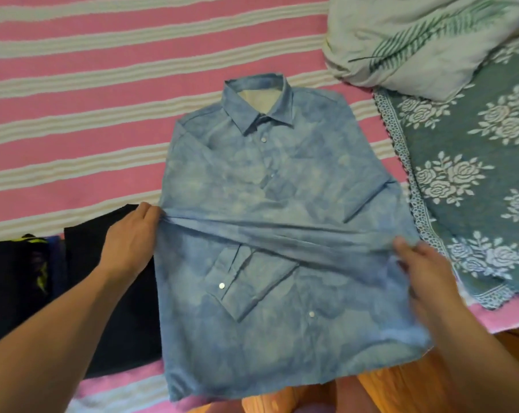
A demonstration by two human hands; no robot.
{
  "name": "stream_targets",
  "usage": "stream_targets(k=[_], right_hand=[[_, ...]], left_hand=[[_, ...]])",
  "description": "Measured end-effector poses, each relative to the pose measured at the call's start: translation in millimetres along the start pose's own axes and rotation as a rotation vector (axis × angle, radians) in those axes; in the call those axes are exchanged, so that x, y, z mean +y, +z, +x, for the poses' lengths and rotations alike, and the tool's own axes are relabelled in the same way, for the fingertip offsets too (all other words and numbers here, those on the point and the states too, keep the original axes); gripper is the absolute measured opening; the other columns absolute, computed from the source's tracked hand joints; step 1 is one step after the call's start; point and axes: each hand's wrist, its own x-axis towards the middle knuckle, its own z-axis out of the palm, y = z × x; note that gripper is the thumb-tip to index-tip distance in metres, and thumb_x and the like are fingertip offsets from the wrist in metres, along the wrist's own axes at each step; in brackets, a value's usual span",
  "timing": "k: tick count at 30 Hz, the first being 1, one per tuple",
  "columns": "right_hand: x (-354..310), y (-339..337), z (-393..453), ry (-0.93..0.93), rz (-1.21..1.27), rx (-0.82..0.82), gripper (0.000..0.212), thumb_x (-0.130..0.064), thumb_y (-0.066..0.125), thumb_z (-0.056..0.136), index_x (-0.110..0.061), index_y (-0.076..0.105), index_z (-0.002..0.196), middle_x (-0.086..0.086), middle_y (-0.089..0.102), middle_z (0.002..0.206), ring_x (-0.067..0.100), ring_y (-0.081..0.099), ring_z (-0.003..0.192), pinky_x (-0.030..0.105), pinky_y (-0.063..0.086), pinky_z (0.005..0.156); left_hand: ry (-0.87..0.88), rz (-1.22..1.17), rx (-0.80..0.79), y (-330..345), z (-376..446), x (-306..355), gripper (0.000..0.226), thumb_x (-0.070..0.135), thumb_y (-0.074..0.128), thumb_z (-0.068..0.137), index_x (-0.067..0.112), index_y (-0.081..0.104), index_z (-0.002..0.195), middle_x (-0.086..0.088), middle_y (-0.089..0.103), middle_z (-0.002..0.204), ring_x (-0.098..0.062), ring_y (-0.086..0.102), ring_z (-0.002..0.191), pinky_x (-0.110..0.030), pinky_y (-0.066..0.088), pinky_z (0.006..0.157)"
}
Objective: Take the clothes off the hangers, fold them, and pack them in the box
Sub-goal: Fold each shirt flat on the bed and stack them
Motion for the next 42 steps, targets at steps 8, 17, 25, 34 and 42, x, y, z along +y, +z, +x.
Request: stream_targets(k=[8, 17, 25, 34, 42], right_hand=[[-40.0, -17.7, 8.1, -0.199, -0.097, 0.018, 0.024, -0.022, 0.055, 0.103, -0.011, 0.065, 0.084, -0.012, 0.072, 0.072, 0.008, 0.067, 0.076, 0.014, 0.053, 0.068], [114.3, -33.6, -9.1, -0.161, -0.703, -0.137, 0.028, -0.045, 0.070, 0.086, -0.031, 0.077, 0.064, -0.003, 0.075, 0.097, 0.021, 0.067, 0.103, 0.045, 0.050, 0.097], [83.9, -22.4, 30.4, -0.214, -0.723, 0.022, 0.070, 0.008, 0.064, 0.077, -0.006, 0.047, 0.143, 0.018, 0.045, 0.136, 0.032, 0.046, 0.123, 0.033, 0.038, 0.105], [46.6, -16.7, 93.8, -0.418, -0.895, -0.406, 0.007, -0.019, 0.065, 0.095, -0.015, 0.069, 0.099, 0.003, 0.067, 0.094, 0.027, 0.063, 0.098, 0.029, 0.038, 0.075], [57.2, -62.4, 105.1, -0.236, -1.218, -0.248, 0.025, -0.018, 0.062, 0.091, -0.015, 0.059, 0.116, 0.019, 0.059, 0.121, 0.037, 0.057, 0.110, 0.034, 0.042, 0.082]], left_hand=[[-0.048, -0.214, 0.198, -5.7, -25.7, 17.6, 0.013, 0.025, 0.050, 0.099, 0.023, 0.060, 0.090, 0.004, 0.063, 0.090, -0.021, 0.058, 0.081, -0.043, 0.045, 0.066], [0.415, 0.144, 0.075, 27.0, -34.2, 1.7, 0.053, 0.022, 0.059, 0.084, 0.008, 0.053, 0.134, -0.027, 0.051, 0.137, -0.050, 0.049, 0.122, -0.058, 0.038, 0.101], [0.228, 0.152, -0.210, 50.3, -25.8, 50.4, 0.067, 0.040, 0.060, 0.086, 0.028, 0.044, 0.150, -0.019, 0.035, 0.158, -0.046, 0.032, 0.144, -0.054, 0.019, 0.119], [0.307, -0.155, -0.138, 57.1, 45.4, 215.9, 0.069, 0.063, 0.028, 0.097, 0.030, 0.034, 0.157, -0.018, 0.025, 0.164, -0.044, 0.026, 0.148, -0.055, 0.025, 0.119], [-0.039, -0.064, -0.026, 75.5, 54.3, 288.1, 0.064, 0.048, 0.039, 0.101, 0.029, 0.024, 0.160, -0.018, 0.014, 0.167, -0.043, 0.012, 0.153, -0.056, 0.010, 0.123]])
